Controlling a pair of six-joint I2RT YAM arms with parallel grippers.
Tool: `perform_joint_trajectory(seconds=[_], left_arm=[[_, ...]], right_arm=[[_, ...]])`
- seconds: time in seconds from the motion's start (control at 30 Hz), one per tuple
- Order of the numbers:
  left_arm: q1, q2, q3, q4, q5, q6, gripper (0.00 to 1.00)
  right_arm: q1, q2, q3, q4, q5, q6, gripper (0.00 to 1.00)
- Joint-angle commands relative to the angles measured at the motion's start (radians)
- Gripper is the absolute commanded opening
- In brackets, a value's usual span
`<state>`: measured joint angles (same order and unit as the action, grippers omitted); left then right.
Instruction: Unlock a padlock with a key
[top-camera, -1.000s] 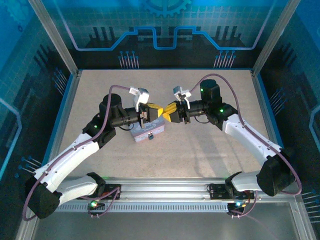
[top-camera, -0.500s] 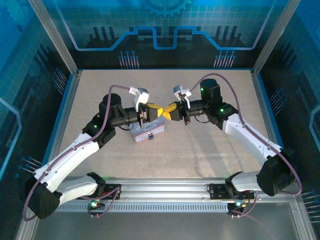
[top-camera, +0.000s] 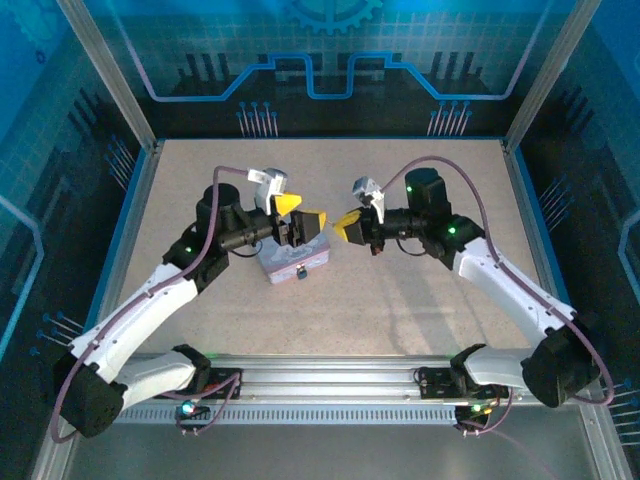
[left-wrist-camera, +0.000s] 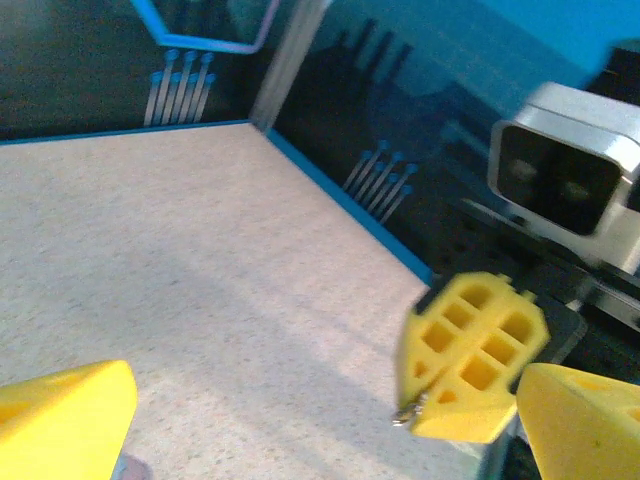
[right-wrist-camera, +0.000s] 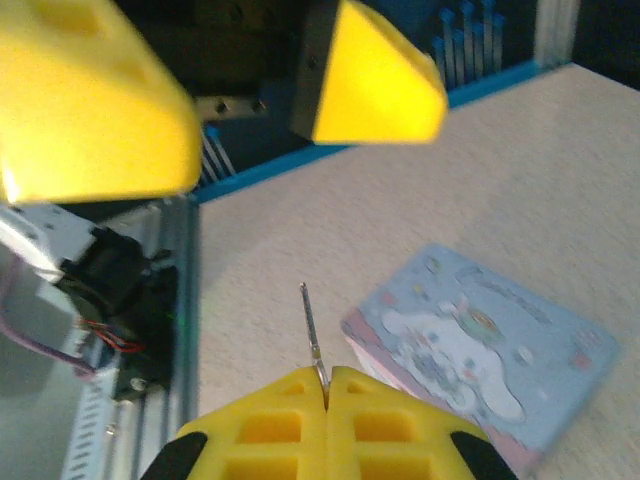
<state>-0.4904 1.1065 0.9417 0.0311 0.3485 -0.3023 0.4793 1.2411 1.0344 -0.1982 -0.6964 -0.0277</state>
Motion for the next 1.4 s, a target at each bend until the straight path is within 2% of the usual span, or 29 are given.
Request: perform_joint_trajectory(seconds=[0.0,0.07,0.23,0.53,0.67,1.03,1.37], left_arm=[[0.006,0.060,0.042,-0.081,-0.258,-0.075,0.99],[0.006,0.093,0.051,-0.100,-0.361,-0.114,0.99],[0.004,0.204,0.149,-0.262,-0.476,-0.165,0.99],[0.004,0.369,0.268,-0.563,-0.595,-0.306,0.99],[0.004,0.457,0.339,-0.701,-0.672,-0.415,0.99],[0.004,0.597,0.413,-0.723,-0.646,-0.452,0.99],[0.004,0.688,0.449,-0.682,-0.614,-0.407,0.99]], right_arm=[[0.007,-0.054,-0.077,-0.034,0.243,0.029,0.00],[0.008,-0.081,-0.118,-0.020,0.322,0.054,0.00],[0.009,-0.136,-0.221,0.027,0.496,0.166,0.00],[0.008,-0.153,-0.270,0.024,0.576,0.191,0.00],[0.007,-0.158,-0.272,0.017,0.598,0.187,0.00],[0.007,-0.169,-0.297,0.010,0.629,0.195,0.00],[0.005,-0.169,-0.301,0.000,0.633,0.189,0.00]])
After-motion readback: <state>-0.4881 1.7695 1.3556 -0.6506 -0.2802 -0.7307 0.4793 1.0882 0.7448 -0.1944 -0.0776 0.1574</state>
